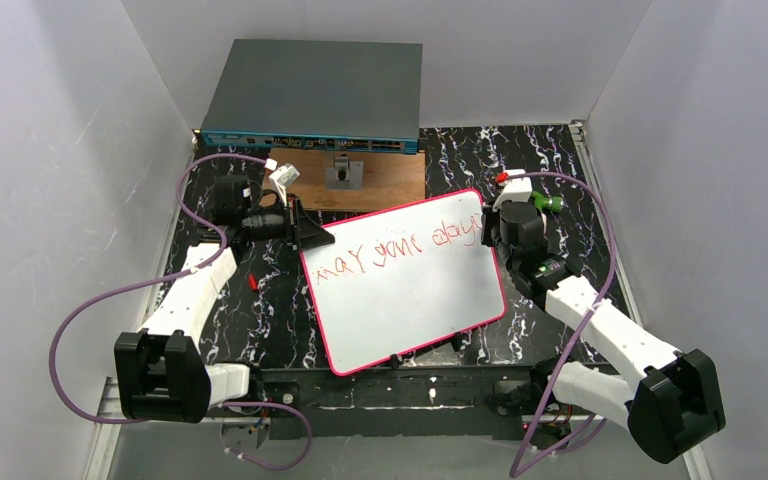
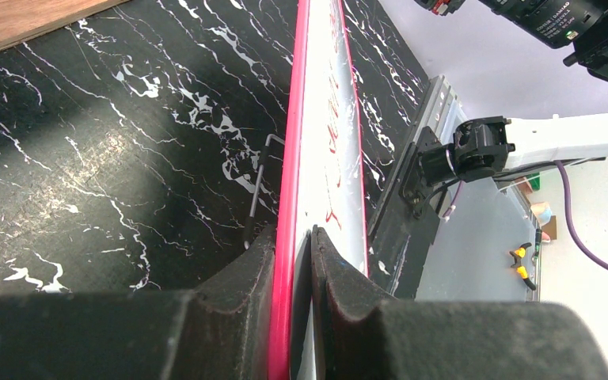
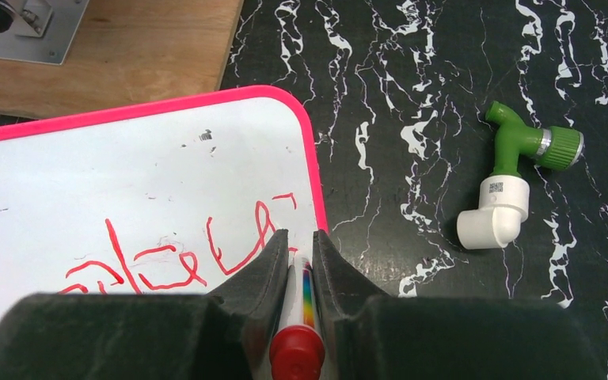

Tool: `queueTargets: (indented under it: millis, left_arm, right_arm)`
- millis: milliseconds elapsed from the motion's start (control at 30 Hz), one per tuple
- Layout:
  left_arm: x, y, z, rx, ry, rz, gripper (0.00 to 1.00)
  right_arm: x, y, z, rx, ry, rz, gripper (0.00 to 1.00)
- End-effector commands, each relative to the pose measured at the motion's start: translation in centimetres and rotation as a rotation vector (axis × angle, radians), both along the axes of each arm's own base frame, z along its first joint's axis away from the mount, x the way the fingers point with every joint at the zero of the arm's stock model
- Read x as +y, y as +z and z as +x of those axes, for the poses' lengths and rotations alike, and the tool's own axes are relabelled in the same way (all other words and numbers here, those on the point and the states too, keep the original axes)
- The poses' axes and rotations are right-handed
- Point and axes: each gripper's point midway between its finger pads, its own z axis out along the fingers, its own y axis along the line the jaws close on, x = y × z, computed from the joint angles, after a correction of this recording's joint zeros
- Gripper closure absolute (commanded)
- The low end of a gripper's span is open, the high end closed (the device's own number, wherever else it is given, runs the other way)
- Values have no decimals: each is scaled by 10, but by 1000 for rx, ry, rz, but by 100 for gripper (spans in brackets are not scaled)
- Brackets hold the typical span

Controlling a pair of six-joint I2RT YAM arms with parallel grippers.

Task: Write a sentence on the whiteboard

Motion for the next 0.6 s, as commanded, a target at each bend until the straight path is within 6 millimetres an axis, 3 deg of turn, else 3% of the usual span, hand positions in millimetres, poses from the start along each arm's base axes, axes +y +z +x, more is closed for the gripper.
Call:
queueTargets:
  millis: [0,567]
  left_arm:
    - [17,-20,18,-132,72,159,100]
    - [16,-19,19,-136,71,160,100]
  right_arm:
    - [-7,-6,-2,15,-26,-11,99]
    - [-4,-20,-15,69,-8,27,99]
